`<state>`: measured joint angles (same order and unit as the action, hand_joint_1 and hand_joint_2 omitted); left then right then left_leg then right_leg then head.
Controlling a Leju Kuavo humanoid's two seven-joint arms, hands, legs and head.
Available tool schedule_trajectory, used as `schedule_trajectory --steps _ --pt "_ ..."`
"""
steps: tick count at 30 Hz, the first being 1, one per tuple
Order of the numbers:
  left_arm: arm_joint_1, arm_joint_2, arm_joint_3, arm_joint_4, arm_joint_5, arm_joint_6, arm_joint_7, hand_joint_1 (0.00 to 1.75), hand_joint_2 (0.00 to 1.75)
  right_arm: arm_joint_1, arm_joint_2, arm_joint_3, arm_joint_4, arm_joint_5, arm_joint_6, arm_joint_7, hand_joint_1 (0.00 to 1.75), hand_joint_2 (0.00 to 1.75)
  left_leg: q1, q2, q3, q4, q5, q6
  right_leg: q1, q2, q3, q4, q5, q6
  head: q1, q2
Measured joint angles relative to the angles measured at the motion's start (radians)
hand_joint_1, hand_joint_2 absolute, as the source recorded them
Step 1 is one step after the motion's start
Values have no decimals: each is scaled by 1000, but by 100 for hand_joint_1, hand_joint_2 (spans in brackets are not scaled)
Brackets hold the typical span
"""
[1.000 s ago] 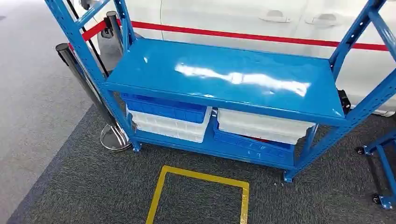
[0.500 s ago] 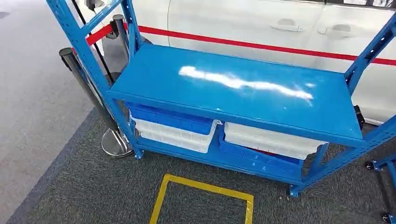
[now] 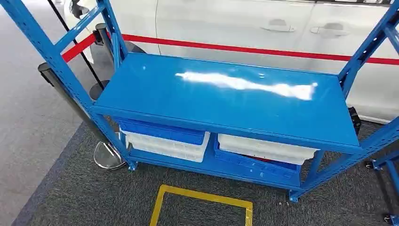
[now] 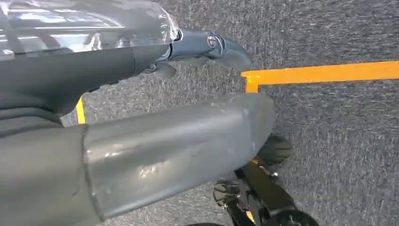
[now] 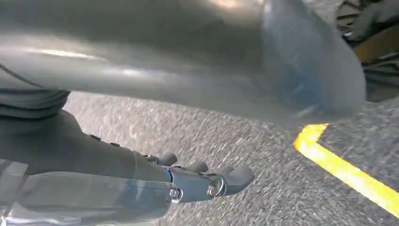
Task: Take the parts from the cabinet and place them on the table.
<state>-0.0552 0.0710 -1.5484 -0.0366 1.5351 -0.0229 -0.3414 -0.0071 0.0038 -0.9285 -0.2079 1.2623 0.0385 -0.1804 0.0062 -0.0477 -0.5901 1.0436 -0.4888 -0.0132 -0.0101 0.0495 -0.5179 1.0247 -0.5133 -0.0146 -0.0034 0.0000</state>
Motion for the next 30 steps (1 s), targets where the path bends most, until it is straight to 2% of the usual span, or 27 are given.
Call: schedule_trajectory --steps 1,2,3,4,5,6,7,8,9,10,11,12,13,14,15,16,18,19,20,21,23,24,25,26,28,29,30 --pt "2 1 0 0 0 -2 0 0 0 -7 3 -3 0 -3 1 2 0 0 -1 1 7 1 8 11 -1 9 -7 1 -3 7 0 0" --pt "6 1 0 1 1 -3 2 0 0 -8 4 -6 0 -4 -2 5 0 0 -3 7 3 -1 29 18 -2 15 -4 0 -5 13 0 0" --pt "6 1 0 3 1 -4 3 0 0 -7 6 -8 0 -4 -5 7 0 0 -4 12 9 -3 28 23 -2 19 -1 -5 -5 19 0 0" --pt "1 -1 0 4 2 -6 3 0 0 -7 5 -9 -1 -4 -9 11 0 0 8 17 15 -18 37 33 1 20 1 -3 -10 26 -1 0" --pt "-3 -1 0 5 2 -7 3 0 0 -5 6 -10 -1 -4 -12 12 0 0 5 23 21 -25 39 38 -1 -7 -6 19 -24 28 2 0" --pt "-3 -2 0 6 3 -8 3 0 0 -6 6 -11 -1 -3 -13 13 0 0 5 26 23 -27 38 45 -1 -26 -33 69 -58 29 9 0" --pt "-2 -2 0 6 3 -9 3 0 0 -8 6 -13 -1 -3 -16 13 0 0 3 31 23 -27 36 49 -1 -35 -76 147 -98 31 10 0" --pt "0 -2 0 8 4 -9 3 0 0 -10 6 -14 -1 -3 -17 13 0 0 1 37 23 -27 33 52 -2 -38 -122 228 -131 33 10 0" --pt "0 -2 0 8 4 -10 3 0 0 -10 6 -15 -1 -3 -21 13 0 0 0 41 24 -26 31 53 -3 -40 -159 288 -146 34 10 0" --pt "0 -2 0 8 5 -10 3 0 0 -9 6 -15 -1 -3 -26 13 0 0 -1 42 26 -26 29 54 -3 -42 -175 306 -134 34 10 0" --pt "0 -2 0 8 5 -10 3 0 0 -8 6 -16 -1 -3 -30 14 0 0 -1 42 29 -26 27 53 -3 -43 -166 275 -99 32 10 0" --pt "0 -2 0 8 7 -10 3 0 0 -7 6 -16 -1 -3 -33 16 0 0 -2 42 35 -26 24 52 -3 -44 -133 203 -47 29 11 0" --pt "0 -2 0 8 10 -10 3 0 0 -7 6 -16 -1 -3 -34 18 0 0 -4 42 42 -26 20 50 -2 -44 -87 101 7 22 11 0" --pt "0 -2 0 8 10 -10 3 0 0 -8 6 -17 -2 -3 -34 19 0 0 -4 42 44 -26 17 47 1 -46 -54 31 38 14 11 0" --pt "-2 -5 0 8 10 -11 3 0 0 -10 5 -18 -3 -3 -35 20 0 0 -12 42 44 -21 12 39 9 -51 -43 -1 27 10 10 0" --pt "-2 -5 0 8 11 -11 3 0 0 -12 5 -18 -3 -3 -36 20 0 0 -10 42 44 -23 12 35 7 -50 -44 -2 30 11 9 0" --pt "-2 -5 0 8 11 -11 3 0 0 -11 5 -20 -3 -3 -37 20 0 0 -6 42 46 -27 11 25 11 -48 -44 -2 28 6 10 0" --pt "-2 -5 0 8 11 -11 3 0 0 -11 6 -22 -3 -3 -38 20 0 175 -12 42 50 -27 8 17 4 -48 -39 -13 33 -1 10 0" --pt "-1 -3 0 10 11 -11 3 0 0 -11 9 -22 -3 -3 -39 19 0 175 -5 41 48 -13 -2 13 -1 -51 -33 -19 38 -6 10 0" --pt "-1 -4 0 10 11 -11 3 0 0 -11 9 -23 -3 -3 -41 16 0 175 -4 42 30 28 -32 5 -2 -51 -32 -21 38 -11 3 0" --pt "0 -4 0 10 12 -11 3 0 0 -11 10 -23 -3 -3 -47 8 0 175 2 42 -43 183 -112 -7 -2 -51 -32 -20 36 -15 1 0" --pt "1 -4 0 11 12 -11 3 0 0 -11 11 -24 -3 -3 -48 6 0 175 5 42 -76 252 -136 -13 -2 -51 -32 -20 35 -18 1 0" --pt "3 -4 0 11 12 -11 3 0 0 -11 11 -24 -3 -2 -54 11 0 175 10 42 -92 284 -135 -21 -2 -51 -30 -20 34 -19 0 0" --pt "4 -4 0 11 12 -11 5 0 0 -11 14 -24 -3 -2 -60 17 0 0 16 42 -83 262 -109 -29 -3 -50 -27 -19 32 -20 1 0" --pt "4 -3 0 11 12 -10 6 0 0 -11 18 -25 -3 -5 -71 25 0 0 30 43 -10 111 -21 -45 -8 -49 -21 -12 25 -15 1 0" --pt "3 -4 0 13 12 -10 6 0 0 -12 19 -29 -4 -8 -76 26 0 0 39 44 40 6 24 -57 -8 -48 -22 -2 17 -8 0 0" --pt "3 -10 0 13 12 -10 6 0 0 -12 15 -32 -7 -11 -79 27 0 0 36 37 48 -14 -15 -64 -1 -46 -27 8 11 -1 -8 0"
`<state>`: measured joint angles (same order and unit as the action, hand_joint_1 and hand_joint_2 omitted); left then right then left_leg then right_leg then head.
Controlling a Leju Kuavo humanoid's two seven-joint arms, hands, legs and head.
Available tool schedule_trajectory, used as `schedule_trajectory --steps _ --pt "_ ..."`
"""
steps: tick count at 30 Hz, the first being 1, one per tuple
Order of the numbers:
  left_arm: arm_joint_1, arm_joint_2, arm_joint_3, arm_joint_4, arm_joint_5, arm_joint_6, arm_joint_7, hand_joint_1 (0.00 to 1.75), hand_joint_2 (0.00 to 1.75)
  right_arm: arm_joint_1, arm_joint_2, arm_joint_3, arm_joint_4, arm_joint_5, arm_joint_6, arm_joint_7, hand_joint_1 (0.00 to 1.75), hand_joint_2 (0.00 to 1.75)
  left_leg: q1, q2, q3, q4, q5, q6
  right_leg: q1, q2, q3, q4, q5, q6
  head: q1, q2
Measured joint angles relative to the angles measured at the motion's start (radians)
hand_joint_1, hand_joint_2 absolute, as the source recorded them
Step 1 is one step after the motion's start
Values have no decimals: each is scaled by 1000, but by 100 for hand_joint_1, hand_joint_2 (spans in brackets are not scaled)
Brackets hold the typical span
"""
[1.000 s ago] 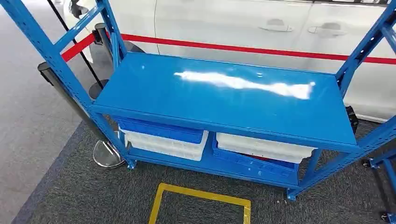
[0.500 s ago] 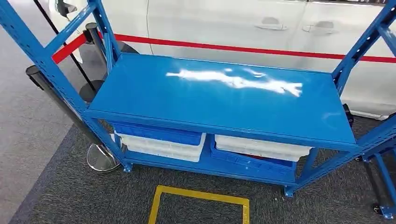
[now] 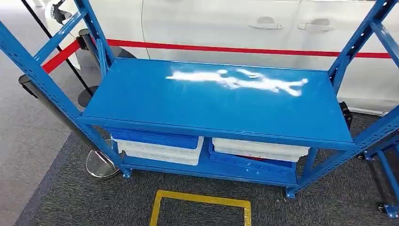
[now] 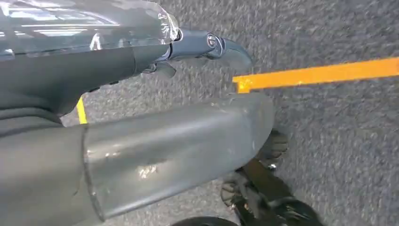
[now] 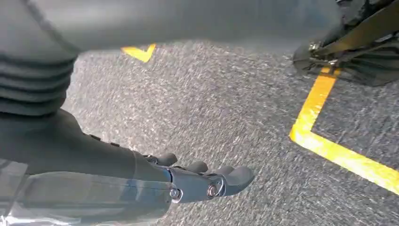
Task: Take the parts from the cabinet and place them on the table.
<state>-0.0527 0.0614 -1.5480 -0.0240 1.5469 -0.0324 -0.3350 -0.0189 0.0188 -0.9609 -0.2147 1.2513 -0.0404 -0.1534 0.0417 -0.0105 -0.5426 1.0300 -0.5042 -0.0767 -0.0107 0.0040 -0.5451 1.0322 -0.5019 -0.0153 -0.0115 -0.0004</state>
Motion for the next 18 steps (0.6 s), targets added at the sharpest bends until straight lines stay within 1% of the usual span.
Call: schedule_trajectory --steps 1,2,3,4,11,12,13,14,15,18 --pt "0 2 0 2 0 0 0 0 0 -2 4 0 -1 0 -1 1 0 0 0 -3 -2 -3 30 34 2 2 -2 6 -6 3 -1 0" --pt "1 1 0 2 0 2 5 0 0 -3 5 0 -2 -1 -1 2 0 0 -3 0 -2 0 13 40 6 3 -2 3 -3 7 5 0" --pt "1 1 0 2 0 4 9 0 0 -2 5 0 -2 -1 -1 3 0 0 -3 0 -1 0 16 35 4 4 -1 1 -3 8 4 0" --pt "1 1 0 2 0 9 12 0 0 -2 5 0 -2 -1 1 5 0 0 -4 -1 -2 0 18 42 2 4 0 0 -2 9 5 0" --pt "1 1 0 2 0 14 15 0 0 -2 6 -1 -2 -1 3 7 0 0 -9 -1 -1 0 17 43 0 4 1 -2 -1 11 5 0" --pt "0 1 0 2 0 19 19 0 175 -2 8 -1 -2 0 5 10 0 0 -10 -1 -1 0 16 44 -1 4 2 -4 -1 14 5 0" --pt "0 1 0 2 0 19 19 0 175 -2 9 -1 -2 0 5 11 0 0 -11 -1 -1 0 16 44 -2 4 3 -5 0 15 5 0" --pt "0 1 0 3 0 22 20 0 175 -2 13 -1 -2 -1 7 15 0 0 -14 0 -1 0 15 48 -5 4 3 -7 0 19 5 0" --pt "0 1 0 3 0 32 21 0 175 -2 15 -6 -2 -2 20 23 0 175 -14 -1 -1 0 15 49 -5 4 3 -7 0 20 5 0" --pt "-1 1 0 3 0 39 28 0 175 -2 19 -15 -2 -2 23 36 0 175 -15 -1 -1 0 15 49 -5 4 3 -7 0 21 5 0"
